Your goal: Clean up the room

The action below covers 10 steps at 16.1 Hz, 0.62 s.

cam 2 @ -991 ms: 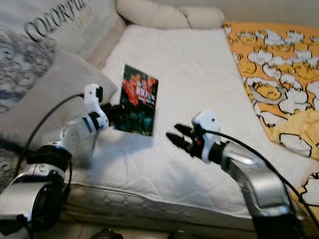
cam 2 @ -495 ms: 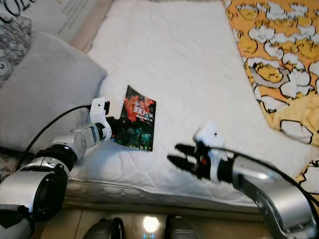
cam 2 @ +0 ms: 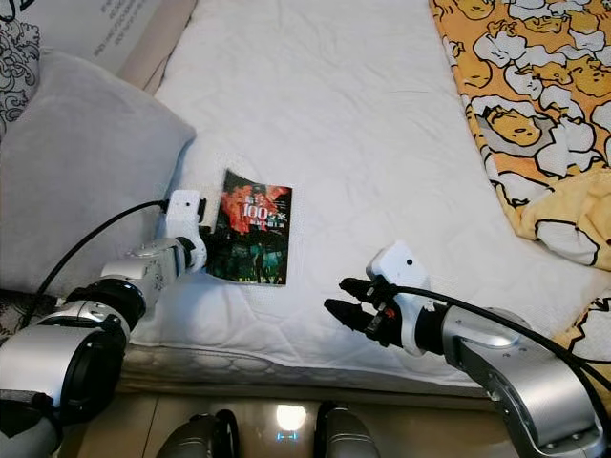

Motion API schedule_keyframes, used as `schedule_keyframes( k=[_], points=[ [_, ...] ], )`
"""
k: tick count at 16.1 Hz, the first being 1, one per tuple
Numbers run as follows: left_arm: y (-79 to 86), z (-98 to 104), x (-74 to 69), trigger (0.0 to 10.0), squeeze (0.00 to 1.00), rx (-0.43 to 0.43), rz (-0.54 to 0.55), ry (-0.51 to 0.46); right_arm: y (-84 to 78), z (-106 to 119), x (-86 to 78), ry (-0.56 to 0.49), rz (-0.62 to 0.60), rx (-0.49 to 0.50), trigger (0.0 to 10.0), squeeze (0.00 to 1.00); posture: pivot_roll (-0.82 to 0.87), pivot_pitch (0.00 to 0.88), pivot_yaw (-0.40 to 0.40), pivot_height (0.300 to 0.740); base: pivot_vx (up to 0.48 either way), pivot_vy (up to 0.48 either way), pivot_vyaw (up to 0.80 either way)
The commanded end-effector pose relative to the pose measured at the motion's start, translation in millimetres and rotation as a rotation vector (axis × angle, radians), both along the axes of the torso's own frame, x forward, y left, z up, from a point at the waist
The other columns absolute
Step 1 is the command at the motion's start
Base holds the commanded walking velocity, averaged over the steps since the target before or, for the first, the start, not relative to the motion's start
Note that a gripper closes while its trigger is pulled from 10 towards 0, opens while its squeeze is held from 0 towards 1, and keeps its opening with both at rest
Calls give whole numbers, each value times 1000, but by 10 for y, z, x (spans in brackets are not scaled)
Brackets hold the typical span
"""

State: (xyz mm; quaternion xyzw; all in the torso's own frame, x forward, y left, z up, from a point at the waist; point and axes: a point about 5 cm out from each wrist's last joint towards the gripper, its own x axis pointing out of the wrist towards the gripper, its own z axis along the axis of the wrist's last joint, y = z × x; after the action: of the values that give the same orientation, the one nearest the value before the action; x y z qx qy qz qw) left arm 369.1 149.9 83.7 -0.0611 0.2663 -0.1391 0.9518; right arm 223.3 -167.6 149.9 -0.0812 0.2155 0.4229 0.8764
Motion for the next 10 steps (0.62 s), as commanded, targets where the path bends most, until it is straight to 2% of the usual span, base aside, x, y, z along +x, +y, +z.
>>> schedule_keyframes(
  k=[1, 6, 8, 10],
  points=[
    [83, -36, -22, 10000, 1000, 25, 21, 16, -4, 8, 19, -14, -5, -12, 10000, 0, -235, 204, 22, 740, 0, 0, 0],
    [246, 33, 6, 10000, 1000, 112, 18, -42, 16, -9, 149, -39, -13, -8, 10000, 0, -190, 148, 17, 740, 0, 0, 0],
    [295, 123, 42, 10000, 1000, 166, -17, -120, 8, 4, 212, -70, -48, 11, 10000, 0, -171, 116, 20, 740, 0, 0, 0],
    [250, 228, 79, 10000, 1000, 88, -21, -201, 22, -6, 253, -102, -116, 33, 10000, 0, -139, 73, 22, 740, 0, 0, 0]
  ],
)
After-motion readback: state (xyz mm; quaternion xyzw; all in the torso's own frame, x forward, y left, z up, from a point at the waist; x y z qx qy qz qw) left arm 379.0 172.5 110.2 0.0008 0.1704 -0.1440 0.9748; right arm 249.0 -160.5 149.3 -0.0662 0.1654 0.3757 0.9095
